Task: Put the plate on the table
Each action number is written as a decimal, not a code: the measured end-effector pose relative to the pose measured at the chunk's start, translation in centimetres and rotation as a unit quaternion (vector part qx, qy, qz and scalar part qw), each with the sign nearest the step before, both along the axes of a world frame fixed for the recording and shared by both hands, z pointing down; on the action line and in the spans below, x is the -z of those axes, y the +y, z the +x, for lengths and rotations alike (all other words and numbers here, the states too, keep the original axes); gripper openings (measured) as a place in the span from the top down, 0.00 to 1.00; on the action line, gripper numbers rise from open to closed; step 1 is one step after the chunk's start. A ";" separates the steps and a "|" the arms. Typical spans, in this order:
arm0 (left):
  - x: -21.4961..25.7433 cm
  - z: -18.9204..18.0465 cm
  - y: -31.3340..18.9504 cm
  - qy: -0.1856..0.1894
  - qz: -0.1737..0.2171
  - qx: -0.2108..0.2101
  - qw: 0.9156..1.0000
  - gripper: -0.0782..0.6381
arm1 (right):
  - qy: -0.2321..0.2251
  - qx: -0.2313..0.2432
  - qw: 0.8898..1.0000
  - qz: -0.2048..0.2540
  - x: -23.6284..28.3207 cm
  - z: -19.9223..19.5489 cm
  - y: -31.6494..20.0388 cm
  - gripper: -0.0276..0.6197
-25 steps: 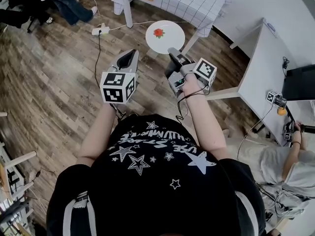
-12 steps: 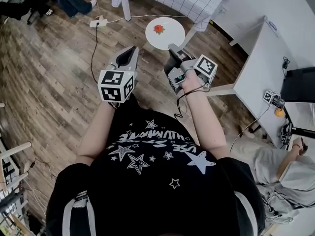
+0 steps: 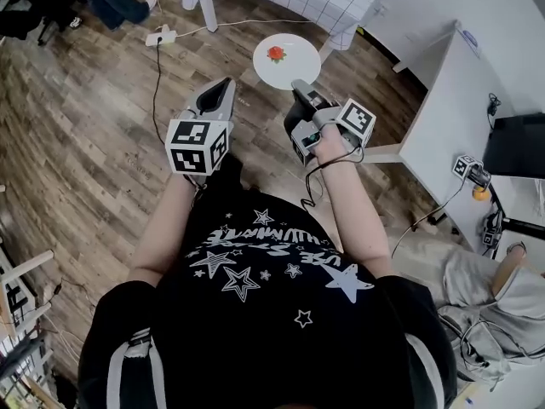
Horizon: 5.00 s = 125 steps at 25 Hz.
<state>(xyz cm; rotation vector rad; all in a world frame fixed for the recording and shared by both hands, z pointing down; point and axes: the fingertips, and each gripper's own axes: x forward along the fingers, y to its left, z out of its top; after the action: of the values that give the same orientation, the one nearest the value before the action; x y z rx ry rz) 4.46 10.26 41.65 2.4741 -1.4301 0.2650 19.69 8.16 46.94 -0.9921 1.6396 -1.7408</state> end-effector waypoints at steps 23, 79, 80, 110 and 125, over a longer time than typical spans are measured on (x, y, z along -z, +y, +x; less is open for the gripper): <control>0.5 -3.8 -15.1 0.008 -0.005 -0.018 1.000 0.88 | 0.001 -0.027 1.000 -0.005 0.7 -2.9 -13.7 0.92; -3.7 -12.5 -47.1 0.012 -0.062 -0.005 0.998 0.88 | 0.014 -0.062 0.998 -0.011 -3.9 -8.9 -48.5 0.92; -3.8 -12.3 -47.5 0.011 -0.063 -0.004 0.998 0.88 | 0.014 -0.060 0.998 -0.012 -4.3 -8.8 -49.0 0.92; -6.8 -10.0 -57.9 -0.017 -0.081 -0.075 0.994 0.88 | 0.024 -0.064 0.994 -0.085 -11.1 -9.6 -53.8 0.92; -7.5 -9.5 -59.9 -0.012 -0.096 -0.141 0.985 0.88 | 0.016 -0.112 0.987 -0.117 -12.8 -10.5 -53.7 0.92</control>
<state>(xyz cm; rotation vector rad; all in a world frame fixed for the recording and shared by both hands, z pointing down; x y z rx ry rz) -5.08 -49.64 49.15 2.5127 -1.0049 0.4666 9.24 -45.53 59.75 -1.2670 1.3041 -1.7958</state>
